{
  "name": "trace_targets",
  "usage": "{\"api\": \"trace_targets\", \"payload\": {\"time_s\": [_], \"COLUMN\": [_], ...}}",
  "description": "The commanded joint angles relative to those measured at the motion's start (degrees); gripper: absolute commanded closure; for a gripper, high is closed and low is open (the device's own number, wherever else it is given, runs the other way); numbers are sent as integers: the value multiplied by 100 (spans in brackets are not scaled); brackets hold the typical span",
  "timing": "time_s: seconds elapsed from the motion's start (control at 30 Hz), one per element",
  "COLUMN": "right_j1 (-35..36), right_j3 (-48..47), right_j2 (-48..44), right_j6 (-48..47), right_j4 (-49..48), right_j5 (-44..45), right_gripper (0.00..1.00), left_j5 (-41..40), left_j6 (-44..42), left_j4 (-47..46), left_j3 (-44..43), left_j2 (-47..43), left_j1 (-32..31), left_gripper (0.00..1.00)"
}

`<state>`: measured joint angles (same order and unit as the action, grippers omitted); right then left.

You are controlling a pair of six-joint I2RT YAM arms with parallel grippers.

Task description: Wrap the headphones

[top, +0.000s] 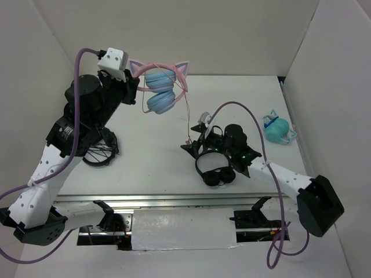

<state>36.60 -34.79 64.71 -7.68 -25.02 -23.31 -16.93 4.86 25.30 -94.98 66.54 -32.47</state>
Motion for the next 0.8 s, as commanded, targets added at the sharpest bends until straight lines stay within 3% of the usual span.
{"api": "trace_targets", "payload": {"time_s": [0.0, 0.1, 0.13, 0.2, 0.23, 0.4, 0.57, 0.67, 0.7, 0.77], "right_j1": [-214, -329, -329, -364, -373, -592, -1084, -1497, -1576, -1743], "right_j3": [-405, -573, -582, -556, -538, -503, -660, -1099, -1518, -2168], "right_j2": [585, 1096, 1253, 1368, 1421, 1431, 1194, 1079, 1079, 1114], "right_j6": [223, 416, 486, 610, 662, 558, -38, -958, -1355, -2214], "right_j4": [-1013, -1522, -1854, -2155, -2313, -2079, -1272, 414, 1088, 2697], "right_j5": [-550, -920, -938, -1018, -1009, -1288, -2202, -2949, -3038, -2943], "right_gripper": [4, 17, 42, 67, 96, 100, 100, 100, 100, 100], "left_j5": [575, 708, 726, 840, 927, 1313, 2948, 4168, 4833, 5277], "left_j6": [190, 243, 261, 287, 287, 261, -404, -1510, -1819, -2547], "left_j4": [-597, -587, -605, -658, -675, -535, -518, -210, 25, 385], "left_j3": [-275, -249, -232, -170, -161, -170, 242, 348, 375, 549], "left_j2": [-159, -185, -194, -255, -265, -396, -651, -546, -511, -476], "left_j1": [21, 21, 21, 30, 30, 39, 30, 39, 39, 39], "left_gripper": [100, 100, 100, 100, 100, 100, 100, 100, 100, 100]}}
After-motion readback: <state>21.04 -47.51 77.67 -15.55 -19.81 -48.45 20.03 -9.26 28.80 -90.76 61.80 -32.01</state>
